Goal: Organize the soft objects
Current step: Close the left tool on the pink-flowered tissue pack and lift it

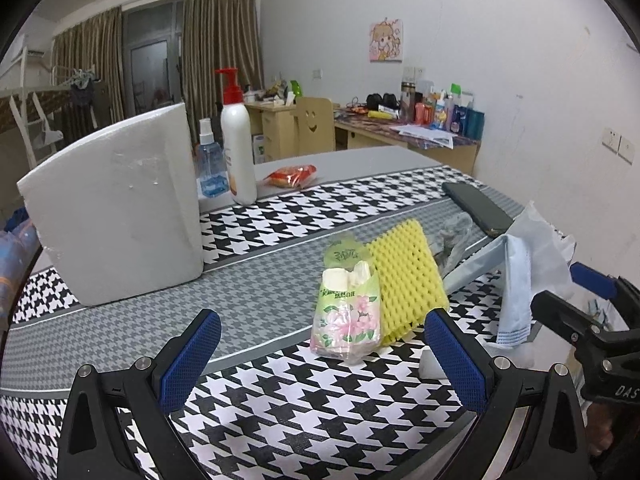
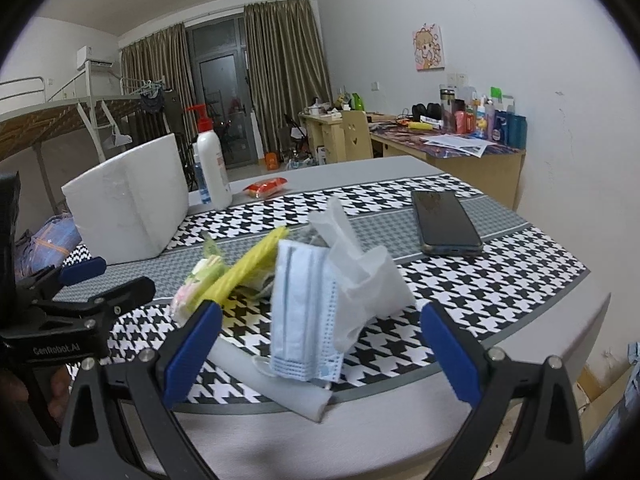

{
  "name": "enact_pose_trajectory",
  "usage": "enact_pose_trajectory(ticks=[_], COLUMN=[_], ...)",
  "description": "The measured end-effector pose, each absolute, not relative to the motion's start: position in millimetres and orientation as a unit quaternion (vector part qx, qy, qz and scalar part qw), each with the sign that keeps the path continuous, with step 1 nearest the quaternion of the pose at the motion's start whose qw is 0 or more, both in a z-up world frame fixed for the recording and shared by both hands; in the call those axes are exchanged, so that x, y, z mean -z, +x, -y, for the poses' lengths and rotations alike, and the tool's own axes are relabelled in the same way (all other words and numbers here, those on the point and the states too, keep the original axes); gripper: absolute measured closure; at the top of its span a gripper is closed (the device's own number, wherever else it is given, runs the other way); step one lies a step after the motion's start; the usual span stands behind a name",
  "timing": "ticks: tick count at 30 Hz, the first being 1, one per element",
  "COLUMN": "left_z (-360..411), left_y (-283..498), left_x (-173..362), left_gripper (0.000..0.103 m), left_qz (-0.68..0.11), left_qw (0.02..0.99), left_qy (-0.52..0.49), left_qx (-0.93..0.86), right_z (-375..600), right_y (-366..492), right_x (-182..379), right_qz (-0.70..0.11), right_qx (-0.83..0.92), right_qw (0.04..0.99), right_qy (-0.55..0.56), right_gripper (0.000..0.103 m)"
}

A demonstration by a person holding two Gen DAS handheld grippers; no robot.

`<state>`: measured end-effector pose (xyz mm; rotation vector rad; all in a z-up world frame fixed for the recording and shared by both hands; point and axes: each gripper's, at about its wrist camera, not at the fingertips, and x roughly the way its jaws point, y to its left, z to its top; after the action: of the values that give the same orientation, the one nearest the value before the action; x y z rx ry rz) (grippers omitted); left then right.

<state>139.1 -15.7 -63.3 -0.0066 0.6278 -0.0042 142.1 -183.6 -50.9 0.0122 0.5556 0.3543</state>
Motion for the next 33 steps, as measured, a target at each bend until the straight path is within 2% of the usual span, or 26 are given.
enact_pose_trajectory(ticks=[11, 16, 22, 24, 29, 30, 33], left_z=[20.4, 20.8, 20.2, 21.9, 25.2, 24.8, 22.4], left_y=[159.8, 167.3, 178.4, 181.4, 187.3, 188.9, 192.9], left_x=[77.1, 79.8, 86.8, 88.6, 93.4, 94.3, 98.2], left_gripper=[0.001, 0.006, 0.023, 0.032, 0.037, 0.041, 0.043], left_qz=[-0.343, -0.351, -0.375, -0.381, -0.398, -0.401, -0.413], left_qw=[0.939, 0.936, 0.927, 0.924, 0.917, 0.916, 0.911], left_qy=[0.004, 0.003, -0.002, 0.002, -0.002, -0.004, -0.016], left_qx=[0.004, -0.001, -0.004, -0.002, 0.009, 0.012, 0.019], right_z=[195.7, 201.8, 202.6, 204.3, 209.7, 211.1, 216.3], right_y=[155.1, 161.8, 167.8, 169.1, 172.8, 173.7, 177.8], right_x=[59.1, 60.6, 63.3, 63.4, 63.2, 63.5, 64.7], right_qz=[-0.284, -0.291, -0.297, -0.297, -0.297, -0.298, -0.305], right_qx=[-0.163, -0.157, -0.159, -0.158, -0.157, -0.158, -0.16], right_qw=[0.945, 0.944, 0.941, 0.941, 0.941, 0.941, 0.938], right_qy=[0.017, 0.022, 0.024, 0.026, 0.032, 0.034, 0.043], right_gripper=[0.002, 0.002, 0.002, 0.002, 0.002, 0.004, 0.011])
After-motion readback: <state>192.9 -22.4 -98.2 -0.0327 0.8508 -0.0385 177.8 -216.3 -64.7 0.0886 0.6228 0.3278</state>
